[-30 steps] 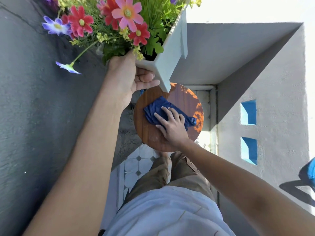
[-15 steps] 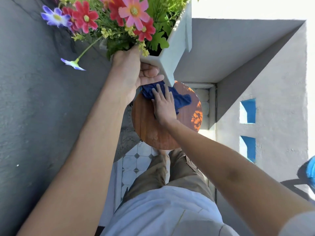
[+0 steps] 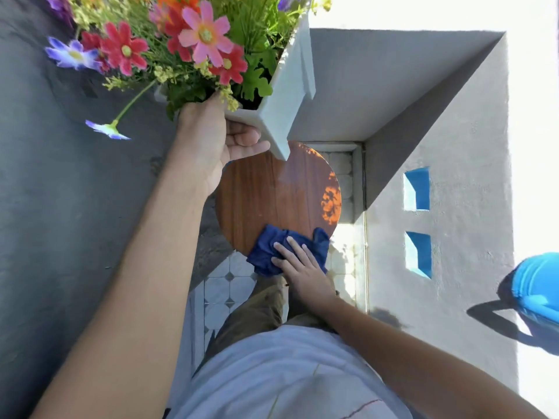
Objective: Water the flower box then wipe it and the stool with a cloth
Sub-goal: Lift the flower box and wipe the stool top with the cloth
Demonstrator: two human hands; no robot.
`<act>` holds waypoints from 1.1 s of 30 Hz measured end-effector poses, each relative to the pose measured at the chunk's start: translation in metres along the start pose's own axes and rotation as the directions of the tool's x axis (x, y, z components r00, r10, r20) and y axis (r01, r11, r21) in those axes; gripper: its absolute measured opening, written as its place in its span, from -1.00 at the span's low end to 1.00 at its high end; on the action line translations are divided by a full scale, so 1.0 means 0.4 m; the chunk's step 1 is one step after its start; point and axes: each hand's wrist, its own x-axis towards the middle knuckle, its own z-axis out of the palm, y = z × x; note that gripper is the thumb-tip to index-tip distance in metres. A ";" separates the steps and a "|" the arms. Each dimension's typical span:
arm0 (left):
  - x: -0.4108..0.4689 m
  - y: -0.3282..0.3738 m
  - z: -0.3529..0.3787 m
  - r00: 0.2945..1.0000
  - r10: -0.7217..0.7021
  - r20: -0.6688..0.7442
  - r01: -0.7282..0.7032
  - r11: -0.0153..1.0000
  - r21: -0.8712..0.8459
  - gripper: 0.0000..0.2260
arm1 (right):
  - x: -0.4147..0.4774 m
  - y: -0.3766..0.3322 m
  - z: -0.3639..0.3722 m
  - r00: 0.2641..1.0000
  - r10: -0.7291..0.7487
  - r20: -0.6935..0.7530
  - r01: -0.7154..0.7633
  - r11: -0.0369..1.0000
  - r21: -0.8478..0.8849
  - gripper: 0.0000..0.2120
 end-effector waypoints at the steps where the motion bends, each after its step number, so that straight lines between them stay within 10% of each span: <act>1: 0.001 -0.002 -0.001 1.000 -0.004 -0.002 0.004 1.000 -0.007 -0.68 | -0.012 0.022 -0.017 0.999 0.039 -0.022 -0.038 0.999 0.024 -0.54; 12: 0.016 -0.019 -0.009 1.000 -0.009 -0.019 0.009 1.000 0.000 -0.72 | 0.340 0.128 -0.177 0.813 0.508 -0.286 -0.435 0.855 0.282 -0.67; 16: 0.013 -0.030 -0.001 1.000 -0.012 -0.017 0.011 1.000 -0.007 -0.72 | 0.473 0.069 -0.173 0.829 0.478 -0.290 -0.432 0.877 0.210 -0.66; 24: 0.005 -0.073 -0.015 0.999 -0.042 -0.023 0.043 0.997 0.068 -0.74 | 0.260 -0.073 -0.022 0.996 -0.033 -0.086 0.036 0.999 0.039 -0.64; 33: -0.066 -0.214 -0.017 0.994 -0.061 -0.093 0.075 0.984 0.160 -0.72 | 0.030 0.102 -0.081 0.902 0.401 -0.159 -0.361 0.904 0.229 -0.61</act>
